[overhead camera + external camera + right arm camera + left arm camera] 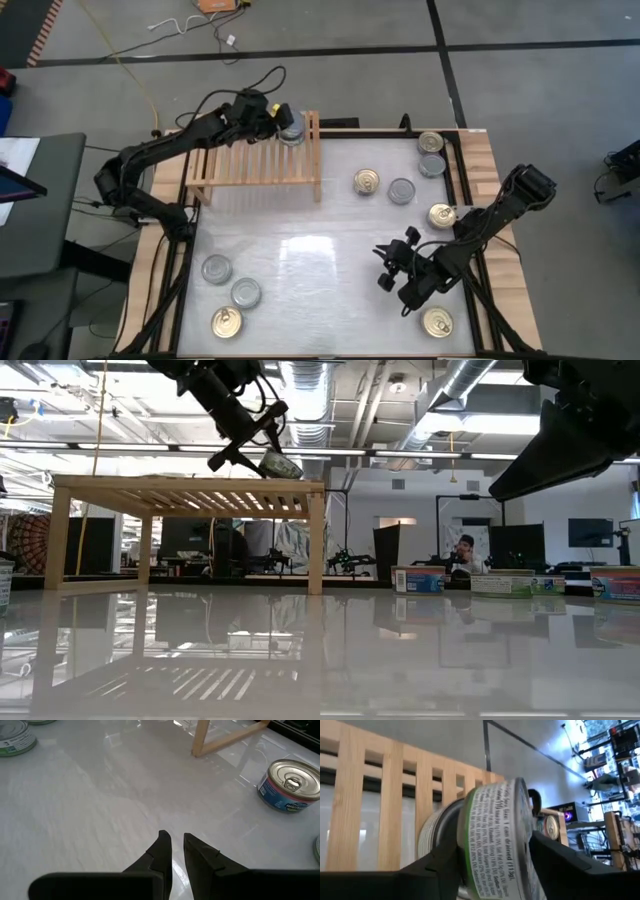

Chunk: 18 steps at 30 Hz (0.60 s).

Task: Stack canned seafood by type on shelf
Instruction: Stack the green tuna can on top of the green tuna can on the shelf

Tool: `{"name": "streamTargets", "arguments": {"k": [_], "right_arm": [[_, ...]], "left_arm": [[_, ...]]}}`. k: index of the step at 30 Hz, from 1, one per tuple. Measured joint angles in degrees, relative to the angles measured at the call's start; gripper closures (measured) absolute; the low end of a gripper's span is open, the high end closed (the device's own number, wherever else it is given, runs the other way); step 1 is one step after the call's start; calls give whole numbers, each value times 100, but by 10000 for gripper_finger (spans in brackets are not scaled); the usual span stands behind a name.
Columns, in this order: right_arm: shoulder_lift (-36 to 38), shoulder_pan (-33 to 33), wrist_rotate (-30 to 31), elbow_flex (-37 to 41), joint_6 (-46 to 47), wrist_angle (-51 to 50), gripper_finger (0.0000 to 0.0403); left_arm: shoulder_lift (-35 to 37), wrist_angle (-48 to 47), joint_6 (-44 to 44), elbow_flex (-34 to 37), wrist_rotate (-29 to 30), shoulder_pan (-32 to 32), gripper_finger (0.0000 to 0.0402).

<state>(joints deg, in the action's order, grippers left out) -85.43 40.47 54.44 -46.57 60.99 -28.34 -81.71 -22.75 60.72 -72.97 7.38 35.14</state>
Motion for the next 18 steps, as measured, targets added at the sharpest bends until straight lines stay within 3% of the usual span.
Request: {"name": "streamTargets", "arguments": {"k": [5,18], "right_arm": [[0,0,6,0,-2,-3,326],[0,0,13,0,-2,4,326]], "left_arm": [[0,-125,113,0,-117,-107,154],[0,-236,212,0,-762,-65,152]]}}
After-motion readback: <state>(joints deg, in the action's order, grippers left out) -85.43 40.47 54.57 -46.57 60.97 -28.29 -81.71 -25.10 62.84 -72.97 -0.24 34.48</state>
